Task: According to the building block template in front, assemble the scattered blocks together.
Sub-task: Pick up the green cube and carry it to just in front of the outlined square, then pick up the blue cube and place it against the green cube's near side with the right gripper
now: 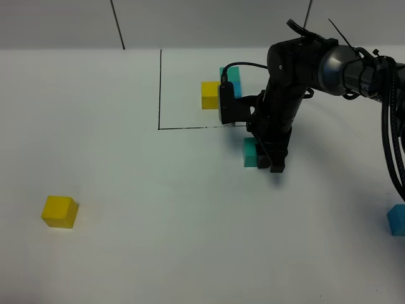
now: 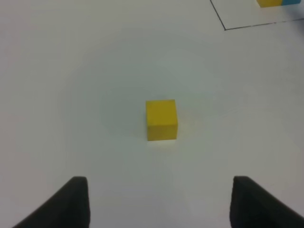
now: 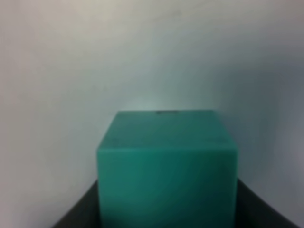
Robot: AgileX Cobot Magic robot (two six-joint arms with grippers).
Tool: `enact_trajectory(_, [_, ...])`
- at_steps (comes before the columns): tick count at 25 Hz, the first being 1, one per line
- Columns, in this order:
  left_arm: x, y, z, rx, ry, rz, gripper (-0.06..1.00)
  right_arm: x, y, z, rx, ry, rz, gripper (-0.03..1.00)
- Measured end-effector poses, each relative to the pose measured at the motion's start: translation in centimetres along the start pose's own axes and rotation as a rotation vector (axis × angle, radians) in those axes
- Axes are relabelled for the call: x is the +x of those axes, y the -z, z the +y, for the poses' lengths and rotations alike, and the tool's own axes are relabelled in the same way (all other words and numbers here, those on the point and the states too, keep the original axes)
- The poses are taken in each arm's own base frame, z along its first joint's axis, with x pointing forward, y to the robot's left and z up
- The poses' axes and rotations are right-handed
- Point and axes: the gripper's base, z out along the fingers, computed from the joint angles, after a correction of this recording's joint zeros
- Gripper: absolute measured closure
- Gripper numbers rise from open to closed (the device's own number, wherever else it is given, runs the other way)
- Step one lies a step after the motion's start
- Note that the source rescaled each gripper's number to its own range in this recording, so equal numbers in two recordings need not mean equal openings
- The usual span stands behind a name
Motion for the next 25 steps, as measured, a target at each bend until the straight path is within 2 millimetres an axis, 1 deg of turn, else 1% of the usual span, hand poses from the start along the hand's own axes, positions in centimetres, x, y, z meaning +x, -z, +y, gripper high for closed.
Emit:
enact_trajectory(17, [0.0,0.0,0.0,0.0,0.0,0.0,0.55,0.2,0.0,-0.1,-0.003,0.017,-0.003,0.96])
enact_trajectory(19, [0.0,0.0,0.0,0.0,-0.001,0.0,0.55,0.3,0.0,-0.1,-0.003,0.019,0.001,0.92])
enact_trajectory(22, [0.0,0.0,0.0,0.0,-0.001,0.0,0.55,0.5,0.3,0.0,-0.012,0.018,0.01,0.78])
enact_trajectory(25, [0.0,0.0,0.0,0.0,-0.001,0.0,0.55,0.4,2.0,0.0,0.012,-0.022,-0.002,0.55])
